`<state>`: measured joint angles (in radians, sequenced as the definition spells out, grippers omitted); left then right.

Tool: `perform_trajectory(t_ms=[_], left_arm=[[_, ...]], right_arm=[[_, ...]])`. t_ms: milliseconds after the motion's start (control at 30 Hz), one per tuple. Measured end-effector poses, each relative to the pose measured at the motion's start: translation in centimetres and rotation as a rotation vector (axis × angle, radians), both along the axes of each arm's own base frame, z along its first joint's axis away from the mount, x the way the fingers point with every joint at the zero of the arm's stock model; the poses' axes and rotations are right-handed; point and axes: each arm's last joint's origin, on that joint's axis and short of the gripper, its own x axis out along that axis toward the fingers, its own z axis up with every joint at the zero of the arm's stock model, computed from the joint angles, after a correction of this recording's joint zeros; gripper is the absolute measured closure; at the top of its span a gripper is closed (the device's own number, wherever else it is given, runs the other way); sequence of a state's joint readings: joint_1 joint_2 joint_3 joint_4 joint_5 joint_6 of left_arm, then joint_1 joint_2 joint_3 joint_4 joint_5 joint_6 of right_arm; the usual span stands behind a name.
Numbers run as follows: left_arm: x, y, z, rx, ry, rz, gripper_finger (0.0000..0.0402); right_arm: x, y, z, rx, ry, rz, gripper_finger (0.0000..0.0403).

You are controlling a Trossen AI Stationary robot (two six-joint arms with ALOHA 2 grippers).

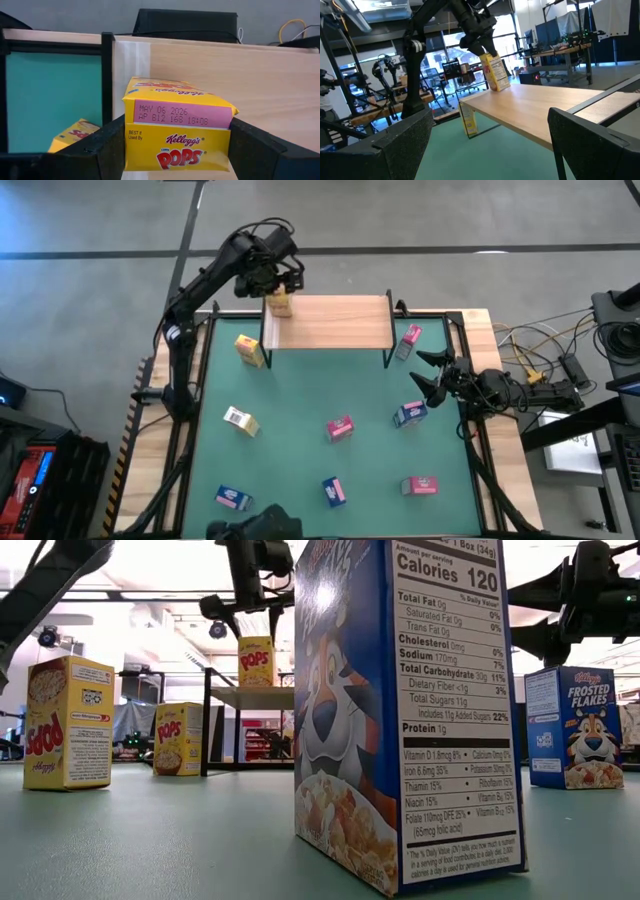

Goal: Stack cereal on shelf
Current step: Put the bottom right yellow cereal box on the shelf

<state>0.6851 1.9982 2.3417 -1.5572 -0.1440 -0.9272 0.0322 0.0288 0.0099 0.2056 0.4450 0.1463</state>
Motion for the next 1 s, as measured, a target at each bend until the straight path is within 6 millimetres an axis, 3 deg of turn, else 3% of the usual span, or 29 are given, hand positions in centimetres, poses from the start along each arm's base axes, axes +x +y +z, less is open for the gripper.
perform_trajectory(t_ms=[400,1000], left_arm=[[-0.9,1.7,-0.2,0.01,-0.009,0.043,0.0135],[-0.6,2.1,-0.2,0.052,-0.023,0.004,0.0135]], right_arm=[[0.0,0.0,0.0,0.0,0.0,0.0,0.0019],[0.0,0.0,0.0,0.0,0.0,0.0,0.0019]])
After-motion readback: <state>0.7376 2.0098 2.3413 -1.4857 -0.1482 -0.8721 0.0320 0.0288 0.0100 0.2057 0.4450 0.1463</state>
